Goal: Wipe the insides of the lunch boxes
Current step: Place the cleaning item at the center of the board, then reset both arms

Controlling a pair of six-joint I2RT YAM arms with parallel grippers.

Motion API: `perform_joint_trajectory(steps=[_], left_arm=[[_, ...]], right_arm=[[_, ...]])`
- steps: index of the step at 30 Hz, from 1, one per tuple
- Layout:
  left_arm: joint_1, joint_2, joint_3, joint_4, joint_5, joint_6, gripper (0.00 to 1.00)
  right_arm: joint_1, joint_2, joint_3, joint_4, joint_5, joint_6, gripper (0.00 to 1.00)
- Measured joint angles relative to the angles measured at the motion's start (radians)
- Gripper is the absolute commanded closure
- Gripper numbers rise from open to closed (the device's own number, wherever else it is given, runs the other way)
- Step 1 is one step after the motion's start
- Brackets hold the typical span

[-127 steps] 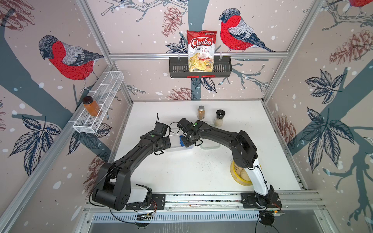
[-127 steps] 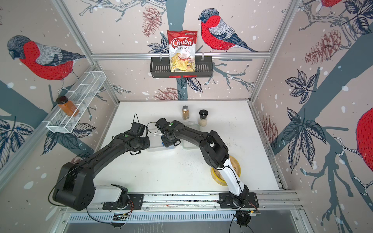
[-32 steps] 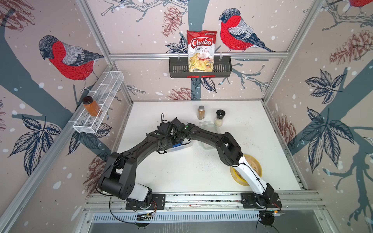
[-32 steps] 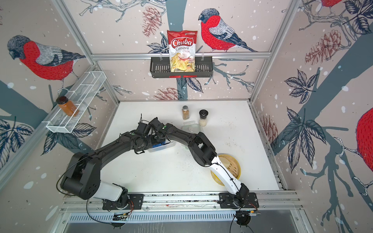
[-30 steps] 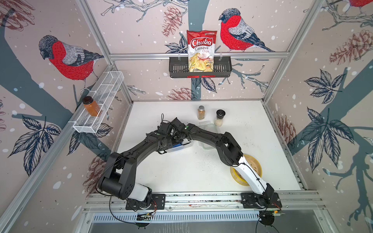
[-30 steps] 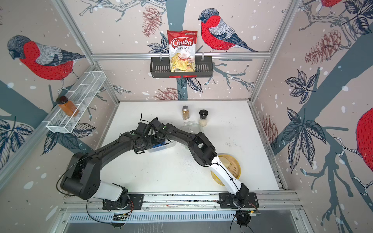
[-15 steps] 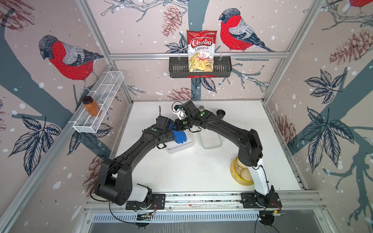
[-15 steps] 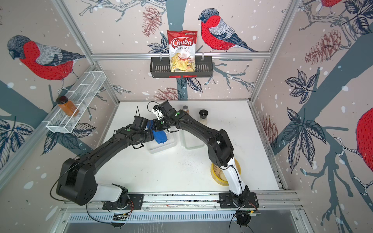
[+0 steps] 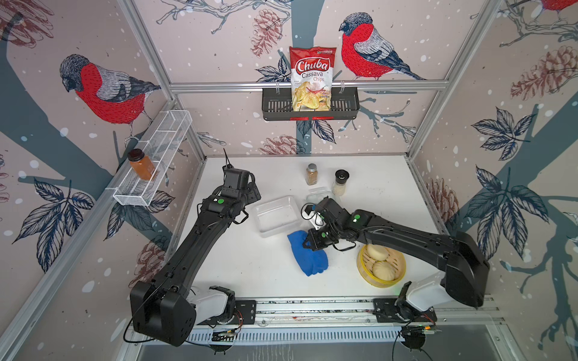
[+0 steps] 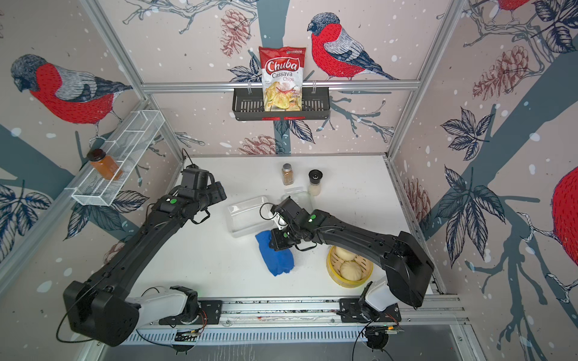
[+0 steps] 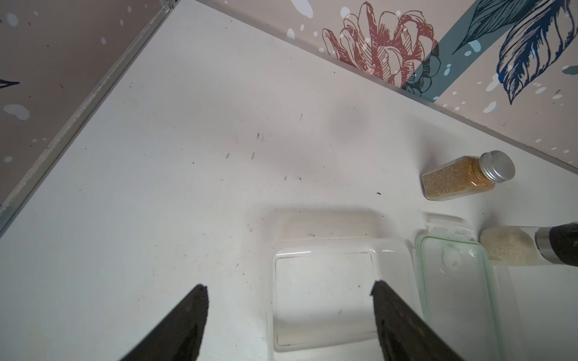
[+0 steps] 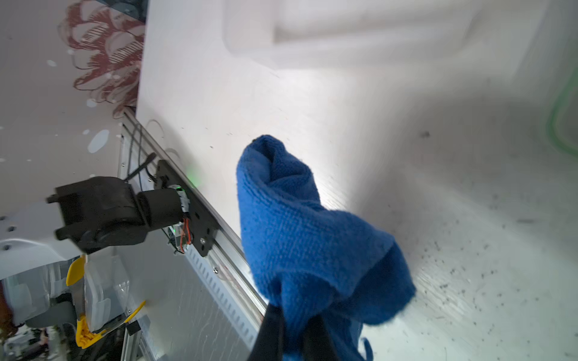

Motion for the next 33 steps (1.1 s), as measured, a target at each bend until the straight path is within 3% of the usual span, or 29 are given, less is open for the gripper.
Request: perform_joint_trajectory(steps=[3,5,9,13,14,20,28,33], left_arm=[[0.005,0.008,0.0,0.003,0.003,0.0,0.13],[0.006,0.017,0.0,0.007,0.009,-0.001,0.09],[0.006,0.033,-0.003,0.015,0.013,-0.002,0.03],[0.006,0.035,-0.015,0.025,0.016,-0.009,0.03],[0.006,0.035,-0.019,0.025,0.015,-0.01,0.03],[0.006,0.016,-0.042,0.021,0.007,-0.009,0.02],[0.013,-0.075,-0.126,0.075,-0.051,-0.008,0.02],[0.015,-0.123,-0.245,0.226,-0.072,0.066,0.02]], right_arm=[[-0.06,0.051,-0.085,0.07,-0.021,0.008,1.0],[-0.095,0.097,-0.111,0.108,-0.026,0.017,0.88],[-0.136,0.143,-0.141,0.16,-0.024,0.018,0.54],[-0.14,0.138,-0.155,0.174,-0.008,0.008,0.31],[-0.135,0.126,-0.161,0.172,0.008,0.001,0.0],[-0.114,-0.043,-0.171,0.109,0.136,0.007,0.01],[-0.14,-0.335,-0.111,-0.164,0.514,0.057,0.01],[-0.178,-0.551,-0.132,-0.101,0.705,0.054,0.0]])
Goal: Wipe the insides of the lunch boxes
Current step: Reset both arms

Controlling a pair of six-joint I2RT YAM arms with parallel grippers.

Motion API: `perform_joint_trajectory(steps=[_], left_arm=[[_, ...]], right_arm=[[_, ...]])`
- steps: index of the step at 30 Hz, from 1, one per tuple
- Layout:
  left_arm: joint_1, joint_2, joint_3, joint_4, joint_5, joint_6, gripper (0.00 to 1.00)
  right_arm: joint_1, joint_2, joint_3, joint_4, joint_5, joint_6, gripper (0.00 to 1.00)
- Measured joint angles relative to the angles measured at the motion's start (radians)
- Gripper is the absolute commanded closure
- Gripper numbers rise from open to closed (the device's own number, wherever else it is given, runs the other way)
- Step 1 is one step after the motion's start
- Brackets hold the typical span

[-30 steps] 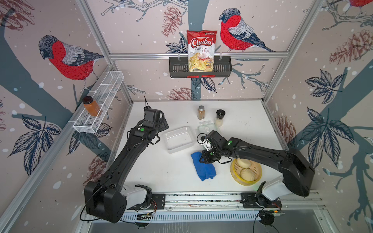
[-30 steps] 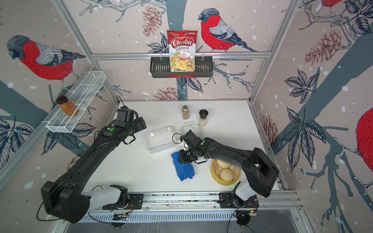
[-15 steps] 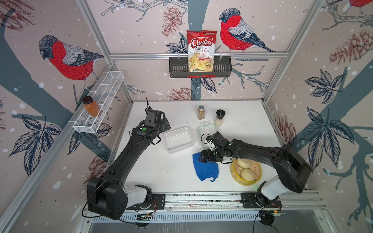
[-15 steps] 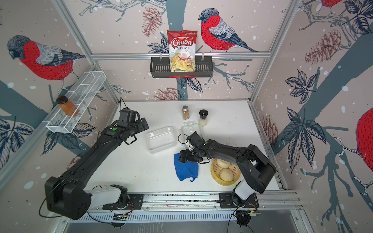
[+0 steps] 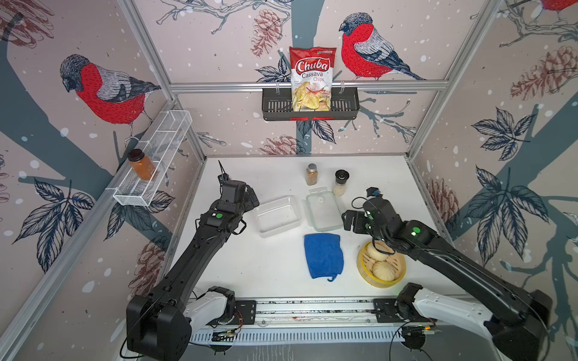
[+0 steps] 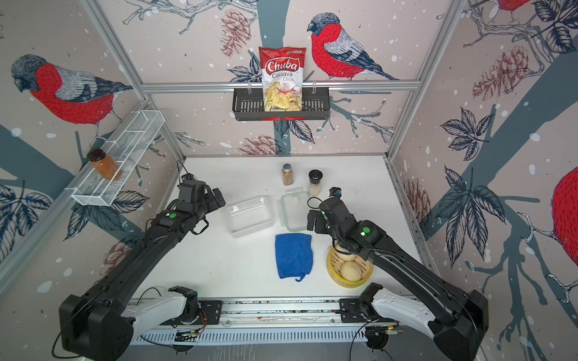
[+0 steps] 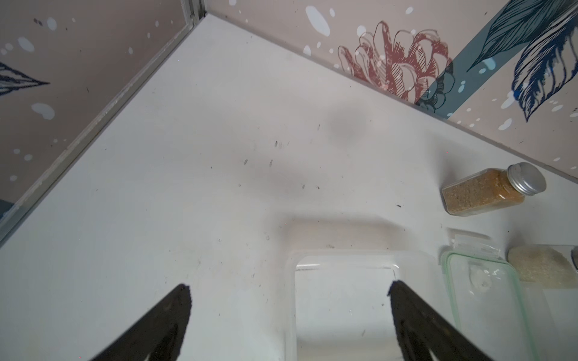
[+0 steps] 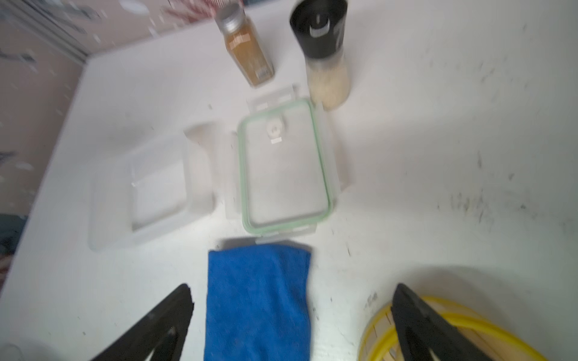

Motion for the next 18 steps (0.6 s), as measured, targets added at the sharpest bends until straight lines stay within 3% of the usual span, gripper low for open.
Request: perform_joint_trajectory(steps=[6,10,14,18], left_arm=[[0.01,-0.035,-0.269,0.369,-0.031,0.265,0.01],[0.103,0.013,-0.445,0.687,-0.02,0.364,0.02],[0.125,0.189,-0.494,0.927,0.006,0.409,0.02],[0.13,0.318,-0.5,1.057,0.037,0.423,0.01]], right_arm=[[-0.035,-0.137,-0.248,0.362,0.343,-0.204,0.0],[-0.187,-0.14,-0.451,0.663,0.502,-0.397,0.0],[-0.422,-0.026,-0.51,0.849,0.535,-0.447,0.0],[-0.553,0.12,-0.615,1.065,0.453,-0.452,0.0]])
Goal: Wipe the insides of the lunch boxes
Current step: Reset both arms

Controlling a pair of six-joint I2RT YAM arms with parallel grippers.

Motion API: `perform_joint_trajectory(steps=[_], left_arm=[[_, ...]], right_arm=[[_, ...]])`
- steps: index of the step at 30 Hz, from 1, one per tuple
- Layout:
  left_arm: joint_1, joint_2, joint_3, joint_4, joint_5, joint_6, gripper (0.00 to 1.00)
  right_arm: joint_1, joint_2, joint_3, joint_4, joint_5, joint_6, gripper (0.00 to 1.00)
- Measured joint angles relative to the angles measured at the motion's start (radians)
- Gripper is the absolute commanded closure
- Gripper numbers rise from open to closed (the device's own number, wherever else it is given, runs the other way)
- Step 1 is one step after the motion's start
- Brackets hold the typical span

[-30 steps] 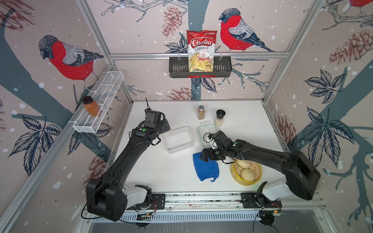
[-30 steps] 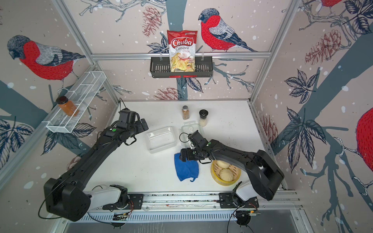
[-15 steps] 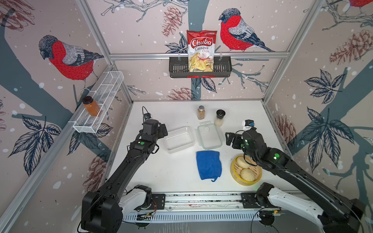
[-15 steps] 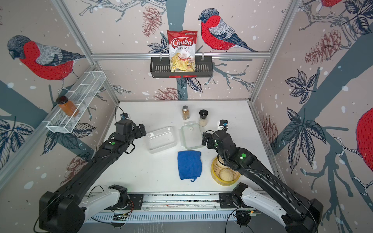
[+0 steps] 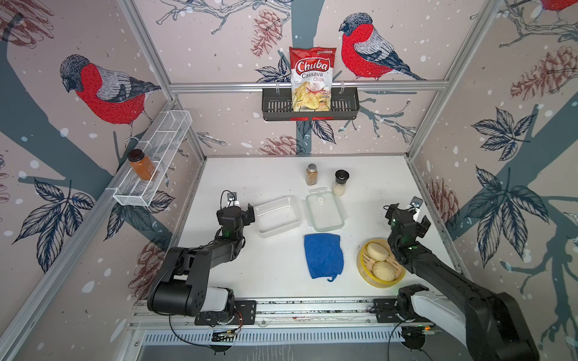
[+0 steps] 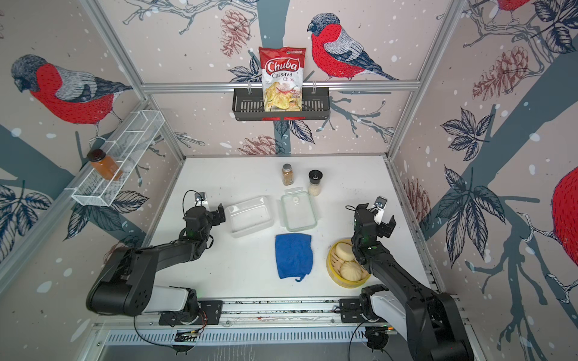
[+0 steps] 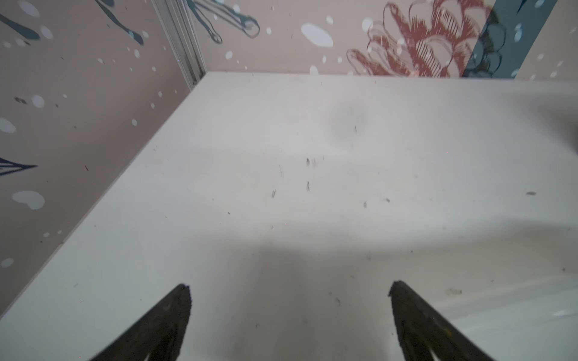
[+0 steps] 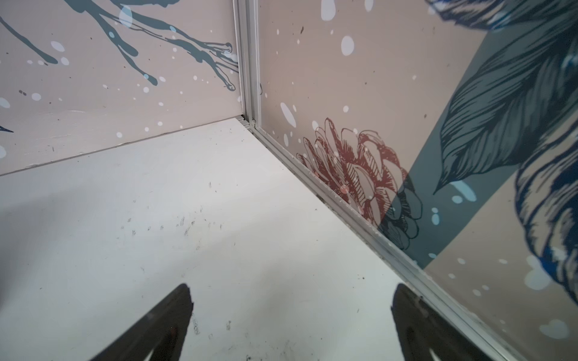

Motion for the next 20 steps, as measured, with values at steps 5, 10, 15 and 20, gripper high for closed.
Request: perform_joint_trajectory(steps=[5,10,15,20], left_arm=[[0.024,0.073,0.003,0.188,0.037,0.07,0.01],[0.114,0.125,-0.175,0.459,0.065,0.037,0.01],[0.119,0.122,-0.156,0.545,0.12,0.037,0.01],[0.121,0.128,-0.156,0.568,0.148,0.037,0.01]], right_arm=[[-0.092,0.242,-0.074,0.32,-0.169,-0.036,0.0],[-0.15,0.454,-0.091,0.645,-0.298,-0.074,0.0],[-0.156,0.466,-0.097,0.771,-0.369,-0.077,0.0],[-0.146,0.475,-0.081,0.802,-0.394,-0.1,0.0]])
